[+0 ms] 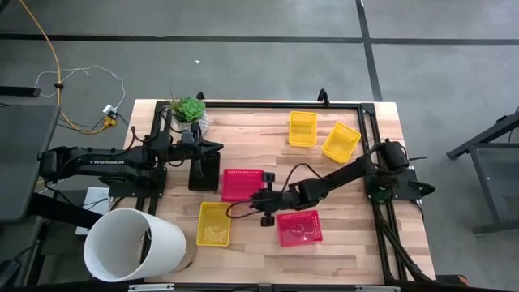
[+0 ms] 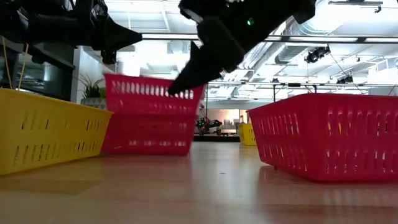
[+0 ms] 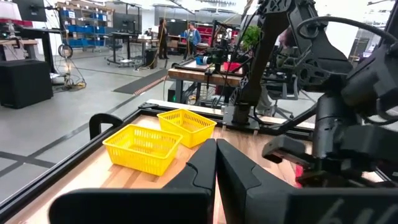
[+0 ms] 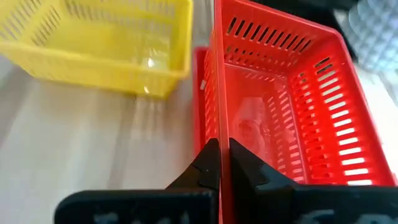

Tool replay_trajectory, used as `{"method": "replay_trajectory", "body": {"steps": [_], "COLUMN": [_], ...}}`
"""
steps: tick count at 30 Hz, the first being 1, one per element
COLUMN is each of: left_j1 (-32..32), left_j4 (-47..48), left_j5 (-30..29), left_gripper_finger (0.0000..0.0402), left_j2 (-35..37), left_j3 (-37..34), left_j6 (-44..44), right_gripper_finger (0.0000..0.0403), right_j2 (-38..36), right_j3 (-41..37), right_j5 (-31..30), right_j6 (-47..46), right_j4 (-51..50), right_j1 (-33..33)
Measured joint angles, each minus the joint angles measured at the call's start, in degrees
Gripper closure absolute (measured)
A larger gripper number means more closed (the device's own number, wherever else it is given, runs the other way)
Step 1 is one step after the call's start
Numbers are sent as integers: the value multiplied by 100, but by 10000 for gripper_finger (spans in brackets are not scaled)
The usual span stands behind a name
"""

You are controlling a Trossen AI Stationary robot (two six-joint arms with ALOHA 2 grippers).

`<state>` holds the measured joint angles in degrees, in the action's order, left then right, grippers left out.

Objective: Stack baskets by color
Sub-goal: Stack the top red bin on top of the left red bin, then stack the bottom red bin on top of the top red bins

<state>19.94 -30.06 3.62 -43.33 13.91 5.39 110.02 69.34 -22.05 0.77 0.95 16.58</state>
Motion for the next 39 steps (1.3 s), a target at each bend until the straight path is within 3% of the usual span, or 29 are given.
{"method": "replay_trajectory", "body": {"steps": [13, 25, 30, 36, 39], "left_j1": [0, 0, 0, 0, 0], "left_j4": [0, 2, 1, 19, 22], "left_j5": [-147, -151, -150, -149, -149], "left_gripper_finger": [401, 401, 402, 401, 402], "left_j2": [0, 0, 0, 0, 0], "left_j3": [0, 0, 0, 0, 0], "left_j6": [1, 2, 2, 20, 46], "right_gripper_finger": [403, 396, 331, 212, 171], "right_j2": [0, 0, -23, -322, -549], "right_j3": [-4, -7, -7, -9, -9], "right_j5": [-181, 55, 207, -437, -422], "right_j6": [-50, 119, 178, 477, 526], "right_j4": [-810, -804, -841, -847, -944], "right_j1": [-135, -321, -345, -302, -293]}}
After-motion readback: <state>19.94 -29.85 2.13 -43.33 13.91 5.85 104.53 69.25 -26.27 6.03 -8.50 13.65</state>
